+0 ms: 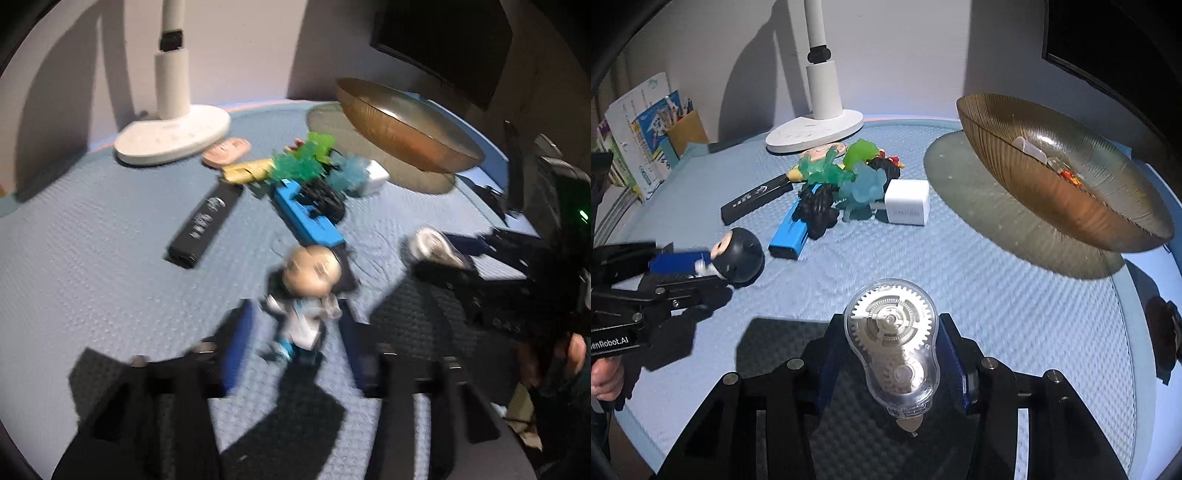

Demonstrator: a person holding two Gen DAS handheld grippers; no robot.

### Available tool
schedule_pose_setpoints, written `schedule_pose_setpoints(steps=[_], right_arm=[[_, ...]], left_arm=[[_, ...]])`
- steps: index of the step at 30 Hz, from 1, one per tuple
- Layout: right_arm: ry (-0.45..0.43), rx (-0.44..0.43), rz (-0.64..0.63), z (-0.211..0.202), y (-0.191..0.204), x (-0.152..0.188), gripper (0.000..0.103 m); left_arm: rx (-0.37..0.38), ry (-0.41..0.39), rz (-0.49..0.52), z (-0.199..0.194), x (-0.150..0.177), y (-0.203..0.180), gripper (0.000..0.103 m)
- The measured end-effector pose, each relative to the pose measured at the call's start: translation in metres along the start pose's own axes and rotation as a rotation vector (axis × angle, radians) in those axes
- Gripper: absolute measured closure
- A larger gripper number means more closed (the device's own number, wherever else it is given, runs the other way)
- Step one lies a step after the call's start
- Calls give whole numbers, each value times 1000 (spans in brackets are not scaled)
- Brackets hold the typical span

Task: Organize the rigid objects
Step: 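Grasp the monkey figurine with the left tool while the right tool grasps the gear tape dispenser, then carry the figurine and tape dispenser into the bowl and release both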

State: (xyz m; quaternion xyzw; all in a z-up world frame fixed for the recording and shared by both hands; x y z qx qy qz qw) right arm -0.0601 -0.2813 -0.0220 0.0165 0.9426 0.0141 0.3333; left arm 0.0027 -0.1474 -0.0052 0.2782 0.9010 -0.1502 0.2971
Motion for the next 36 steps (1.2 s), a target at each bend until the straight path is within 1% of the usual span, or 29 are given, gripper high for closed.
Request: schedule_pose_setpoints(steps=[1, 3, 4, 6, 7, 8, 9, 11, 12, 14, 15, 17, 19, 21, 23, 24, 26, 28, 30, 32, 33, 36], right_arm=[[0, -3, 4, -2, -1, 1, 55], [1, -8, 10, -3, -2, 3, 55], [0, -11, 12, -4, -2, 4, 55], [-1, -16, 17, -4, -4, 5, 55], [-1, -20, 23, -3, -5, 5, 55], [-3, -22, 30, -3, -5, 5, 55], [-7, -20, 36, -3, -5, 5, 55], [-17, 2, 21, -4, -2, 7, 55], [-23, 4, 17, -5, 0, 7, 55], [-36, -32, 35, -9, 0, 7, 55], [-49, -60, 60, -15, -3, 5, 55], [-89, -64, 95, -32, -12, -3, 55], [-146, -40, 118, -55, -28, -16, 55], [-206, 4, 147, -80, -49, -35, 55], [-251, 55, 193, -105, -78, -57, 55], [-256, 72, 213, -111, -89, -63, 55], [-231, 116, 276, -116, -118, -79, 55], [-174, 157, 317, -110, -140, -88, 55], [-131, 218, 323, -101, -155, -93, 55], [-94, 287, 317, -89, -167, -95, 55], [-72, 302, 320, -82, -171, -95, 55], [-20, 306, 323, -65, -177, -92, 55]], left_arm=[[-20, -11, -6, -1, -3, 1, 30], [-1, -20, -9, 1, -8, 1, 30], [15, -13, -3, 4, -9, -3, 30], [18, 0, 15, 11, -11, -8, 30], [23, 16, 22, 18, -11, -11, 37], [34, 28, 25, 23, -10, -14, 55], [32, 31, 34, 26, -9, -18, 59], [-16, 14, 74, 24, -7, -25, 60], [-19, 13, 80, 23, -6, -27, 60], [-12, 1, 79, 17, -7, -31, 60], [-15, -11, 80, 12, -9, -33, 60], [-12, -42, 83, 1, -17, -38, 60], [7, -91, 83, -13, -34, -43, 60], [21, -136, 84, -24, -56, -50, 60], [62, -173, 83, -30, -86, -59, 60], [84, -186, 81, -32, -100, -64, 60], [112, -203, 85, -29, -130, -75, 60], [124, -208, 100, -20, -154, -89, 60], [132, -189, 109, -7, -168, -101, 60], [141, -151, 111, 14, -176, -113, 60], [139, -134, 113, 23, -177, -118, 60], [136, -81, 125, 54, -177, -130, 60]])
Point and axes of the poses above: each gripper's, at about its wrist camera, not at the fingertips, and z roughly the way its jaws point, y to its left, x to its underside, the point moved 4 cm from there along z, roughly the way its jaws point, and after that the axes turned 3 degrees about z, right-handed, at the moved point
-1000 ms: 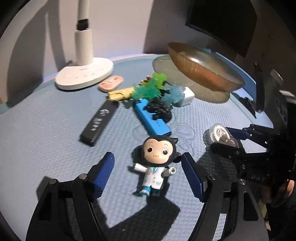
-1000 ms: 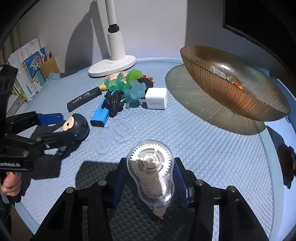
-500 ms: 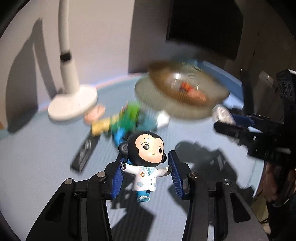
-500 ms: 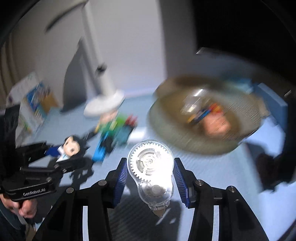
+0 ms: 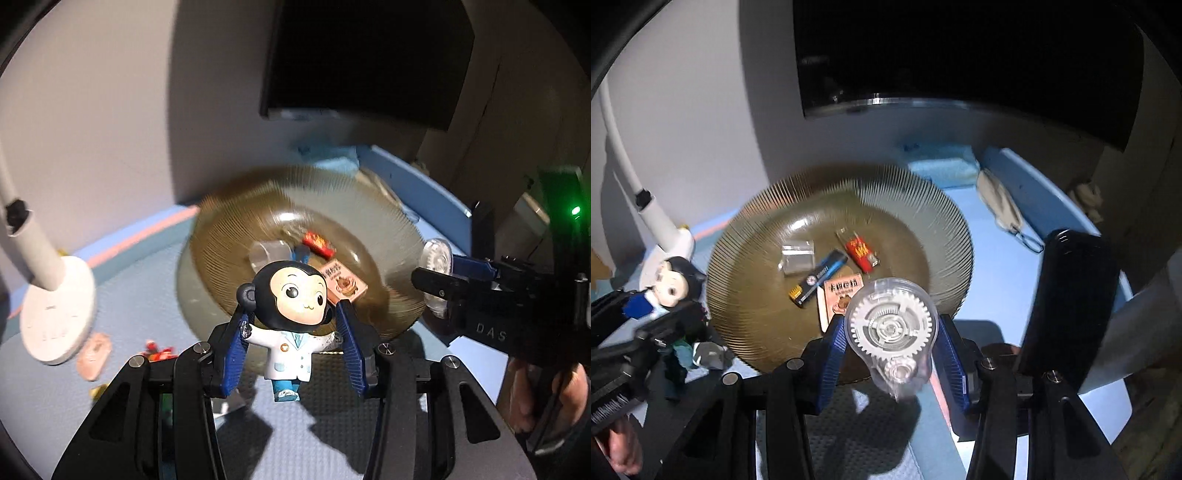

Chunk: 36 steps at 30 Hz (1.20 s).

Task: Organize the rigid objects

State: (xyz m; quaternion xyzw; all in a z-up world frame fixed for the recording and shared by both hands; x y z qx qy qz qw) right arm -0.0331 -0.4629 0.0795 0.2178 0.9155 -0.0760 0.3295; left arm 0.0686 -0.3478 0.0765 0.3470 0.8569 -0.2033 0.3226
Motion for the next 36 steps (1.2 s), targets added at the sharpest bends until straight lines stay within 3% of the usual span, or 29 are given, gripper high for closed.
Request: schedule_pose_setpoints(steps=[7, 8, 10, 12, 16, 20, 23, 25, 27, 29, 32, 36], right_arm=[[43, 62, -55, 18, 4, 2, 55], [42, 53, -51, 19, 3, 1, 54], [-3, 21, -37, 12, 0, -3, 41], [-64, 8, -13, -3, -4, -7, 38], [-150, -52, 60, -38, -14, -14, 37], [-157, -127, 59, -54, 1, -5, 36], [-132, -196, 9, -57, 34, 16, 35], [-108, -266, -23, -55, 60, 33, 34], [-75, -326, -63, -47, 88, 53, 23], [-42, -388, -103, -34, 117, 74, 22], [-19, -379, -165, -10, 143, 98, 22], [-25, -355, -218, 12, 156, 117, 22]], left_arm=[[6, 43, -26, 24, 1, -4, 59], [4, 33, -36, 22, 0, -2, 46], [-12, -14, -71, 10, -3, 5, 19], [-14, -88, -101, -12, -3, 14, 18], [-39, -156, -156, -63, 9, 42, 18], [-102, -205, -220, -111, 44, 73, 18], [-175, -205, -286, -137, 80, 108, 18], [-223, -190, -340, -148, 112, 129, 18], [-242, -157, -400, -148, 138, 148, 18], [-287, -109, -466, -142, 172, 170, 18], [-415, -6, -469, -124, 205, 189, 18], [-397, 32, -449, -109, 225, 191, 18]])
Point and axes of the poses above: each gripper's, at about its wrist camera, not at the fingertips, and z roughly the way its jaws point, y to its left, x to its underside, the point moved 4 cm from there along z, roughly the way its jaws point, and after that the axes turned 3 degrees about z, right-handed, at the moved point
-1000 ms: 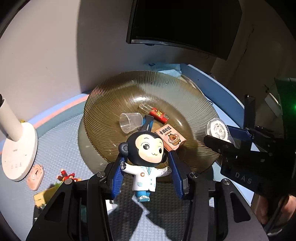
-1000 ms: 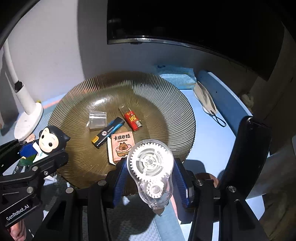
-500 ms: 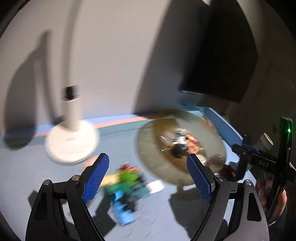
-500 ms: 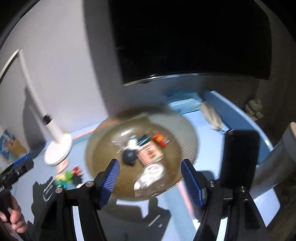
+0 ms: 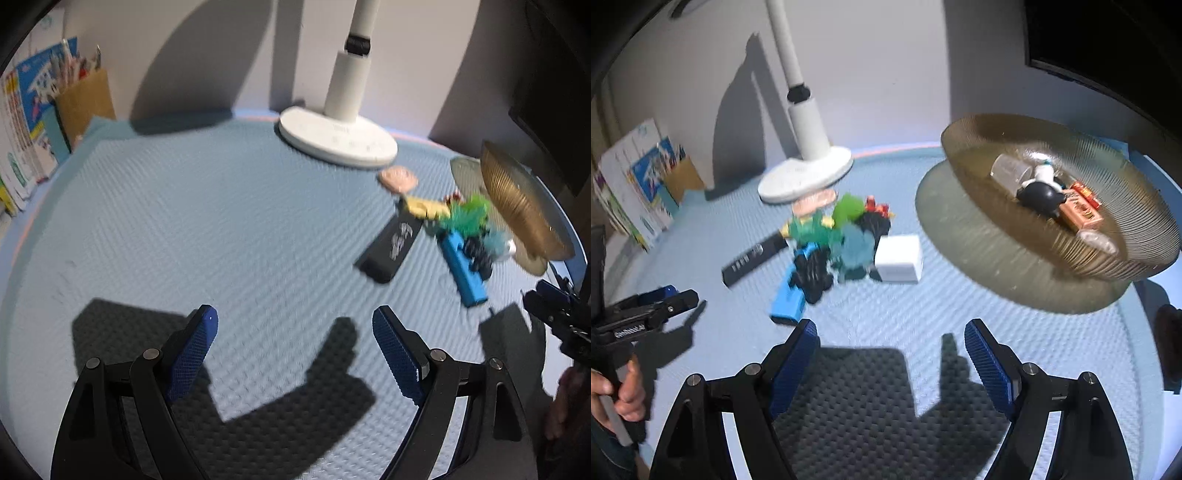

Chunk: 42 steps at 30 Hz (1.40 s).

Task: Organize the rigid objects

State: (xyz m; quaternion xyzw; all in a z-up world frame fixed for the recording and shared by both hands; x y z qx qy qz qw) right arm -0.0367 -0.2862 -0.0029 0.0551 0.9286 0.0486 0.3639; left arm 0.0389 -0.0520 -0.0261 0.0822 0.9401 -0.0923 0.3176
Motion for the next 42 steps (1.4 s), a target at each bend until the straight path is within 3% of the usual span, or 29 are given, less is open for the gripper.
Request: schedule_pose_setpoints(steps=[2, 8, 15, 18, 21, 22, 24, 25, 28, 33, 36, 42], right_arm=[[26, 6, 3, 6, -2, 5, 22], [54, 6, 29, 17, -8, 2, 20], [57, 7, 21, 17, -7, 2, 20], [102, -17, 36, 17, -10, 0, 19], [135, -98, 40, 13, -11, -9, 22], [134, -74, 18, 12, -12, -13, 23], [113, -5, -60, 12, -14, -23, 38], [111, 9, -84, 13, -14, -27, 40], [127, 8, -118, 26, -18, -34, 49], [125, 9, -156, 46, -17, -37, 49], [100, 2, -172, 56, -14, -44, 49], [87, -15, -188, 65, -10, -54, 49]], left_arm=[[-24, -32, 24, 1, 2, -4, 18], [-72, -23, 75, 3, 5, -10, 16], [-72, -16, 86, 4, 5, -10, 12], [-69, -8, 91, 5, 3, -10, 13], [-1, 10, 117, 1, -1, -14, 13], [16, 12, 129, -1, -5, -17, 14], [40, -3, 162, -5, -17, -24, 14], [69, -8, 180, -6, -26, -30, 14], [106, 3, 220, 1, -42, -43, 21], [110, 37, 290, 27, -50, -60, 39], [127, 65, 284, 41, -53, -64, 40], [110, 31, 300, 47, -55, -71, 40]])
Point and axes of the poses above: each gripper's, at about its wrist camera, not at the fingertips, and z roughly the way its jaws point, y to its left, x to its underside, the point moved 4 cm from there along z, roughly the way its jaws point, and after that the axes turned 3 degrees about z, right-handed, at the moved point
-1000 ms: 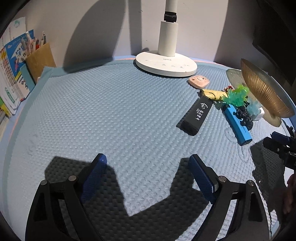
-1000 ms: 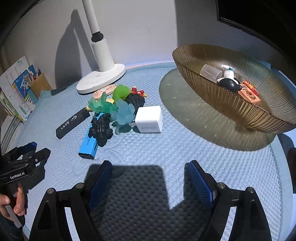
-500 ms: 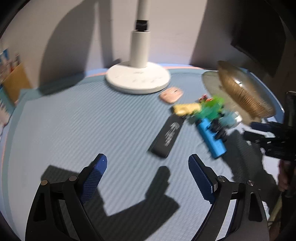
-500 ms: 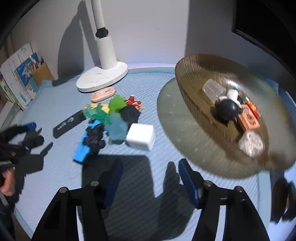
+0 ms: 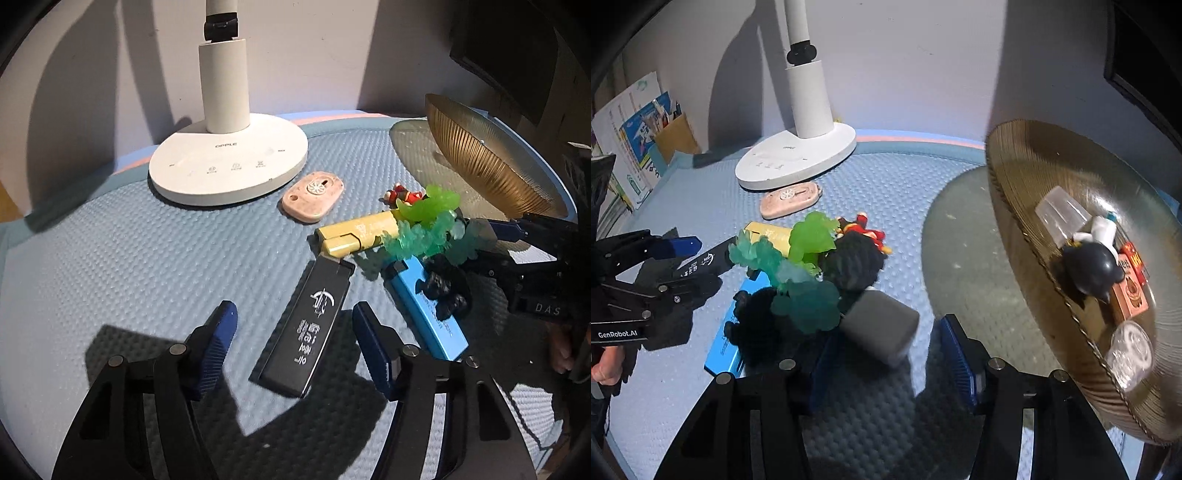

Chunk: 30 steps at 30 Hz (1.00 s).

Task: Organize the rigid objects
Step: 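Grasp the black USB stick with the left tool while the right tool grasps the white charger, then carry the USB stick and charger into the bowl and open both tools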

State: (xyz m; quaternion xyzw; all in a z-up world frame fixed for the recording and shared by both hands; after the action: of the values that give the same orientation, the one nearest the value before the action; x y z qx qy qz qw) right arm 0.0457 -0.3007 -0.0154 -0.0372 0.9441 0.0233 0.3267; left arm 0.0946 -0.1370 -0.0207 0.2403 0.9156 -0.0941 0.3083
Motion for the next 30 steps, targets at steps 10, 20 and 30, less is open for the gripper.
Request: schedule_pose_setpoints(steps=[10, 20, 30], right_arm=[[-16, -19, 22, -30, 9, 27, 66], [15, 28, 36, -74, 30, 98, 65], [14, -60, -14, -86, 42, 115, 37]], left_arm=[[28, -15, -11, -27, 26, -12, 82], [54, 19, -26, -64, 81, -30, 81], [3, 11, -36, -65, 86, -35, 64]])
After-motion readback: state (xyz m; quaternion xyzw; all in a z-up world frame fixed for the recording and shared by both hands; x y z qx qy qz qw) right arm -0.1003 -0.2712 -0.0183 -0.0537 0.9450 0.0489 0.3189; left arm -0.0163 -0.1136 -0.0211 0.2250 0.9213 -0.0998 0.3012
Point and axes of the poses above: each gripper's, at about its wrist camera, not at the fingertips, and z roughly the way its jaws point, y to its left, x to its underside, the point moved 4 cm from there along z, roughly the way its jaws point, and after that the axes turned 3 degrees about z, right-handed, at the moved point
